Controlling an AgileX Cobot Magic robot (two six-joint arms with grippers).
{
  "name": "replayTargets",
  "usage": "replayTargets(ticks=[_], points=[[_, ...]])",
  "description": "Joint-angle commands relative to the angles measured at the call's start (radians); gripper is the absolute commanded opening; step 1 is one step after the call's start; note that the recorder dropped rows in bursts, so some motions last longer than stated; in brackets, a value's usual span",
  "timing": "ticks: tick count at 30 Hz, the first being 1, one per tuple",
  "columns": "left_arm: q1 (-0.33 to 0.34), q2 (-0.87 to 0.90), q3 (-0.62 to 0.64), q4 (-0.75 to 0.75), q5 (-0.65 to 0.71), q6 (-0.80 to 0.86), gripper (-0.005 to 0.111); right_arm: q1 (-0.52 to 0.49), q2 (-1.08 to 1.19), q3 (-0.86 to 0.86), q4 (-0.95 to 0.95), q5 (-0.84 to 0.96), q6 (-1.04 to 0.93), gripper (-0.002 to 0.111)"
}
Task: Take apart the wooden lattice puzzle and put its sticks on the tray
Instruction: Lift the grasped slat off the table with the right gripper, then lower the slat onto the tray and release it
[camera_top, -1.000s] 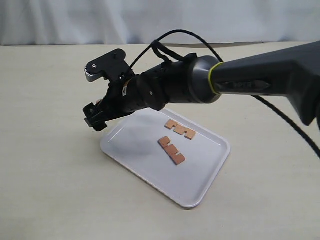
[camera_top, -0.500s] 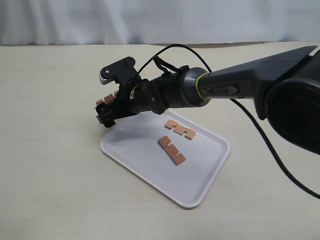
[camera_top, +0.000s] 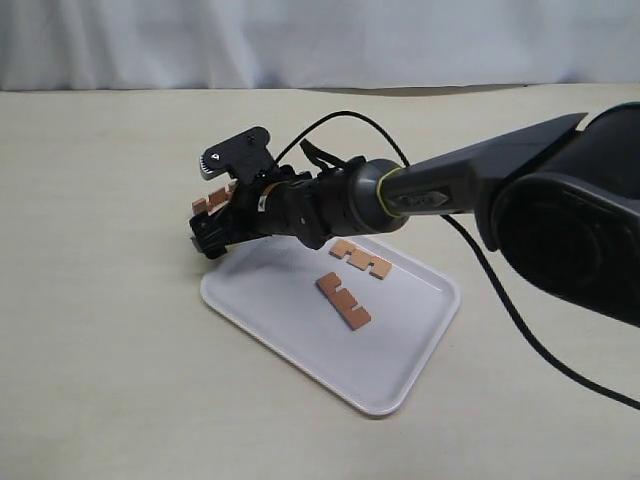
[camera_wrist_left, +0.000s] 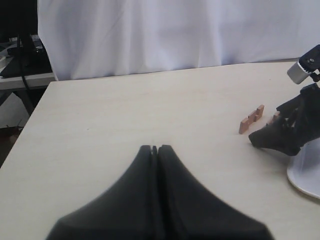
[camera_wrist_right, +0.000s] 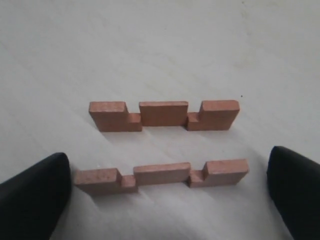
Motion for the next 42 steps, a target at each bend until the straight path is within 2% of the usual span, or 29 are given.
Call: replayTargets(ticks=[1, 7, 10, 20, 22, 28, 34, 42], points=[[0.003, -0.001, 0.001, -0.002, -0.020, 0.000, 0.000, 0.009, 0.002, -0.009, -0.003, -0.024, -0.001, 0.094], [0.003, -0.001, 0.001, -0.002, -0.020, 0.000, 0.000, 0.009, 0.002, -0.009, -0.003, -0.003, -0.001, 0.026], [0.003, -0.001, 0.001, -0.002, -0.020, 0.000, 0.000, 0.009, -0.006, -0.009, -0.003, 0.010, -0.001, 0.004], [0.003, -0.001, 0.001, -0.005, -0.020, 0.000, 0.000, 0.009, -0.194, 0.010, -0.008, 0.226, -0.010, 0.005], [0.003, -0.001, 0.001, -0.005, -0.020, 0.000, 0.000, 0.026, -0.257, 0.083, -0.008, 0.211, -0.023, 0.005], [0.003, -0.001, 0.001, -0.005, -0.020, 0.000, 0.000, 0.041, -0.481, 0.433, 0.014, -0.040, -0.025, 0.005], [0.003, -0.001, 0.001, -0.005, -0.020, 0.000, 0.000, -0.017, -0.597, 0.638, 0.068, 0.024, -0.024, 0.005], [0.003, -0.001, 0.001, -0.005, -0.020, 0.000, 0.000, -0.013, -0.642, 0.793, 0.106, 0.041, -0.024, 0.005]])
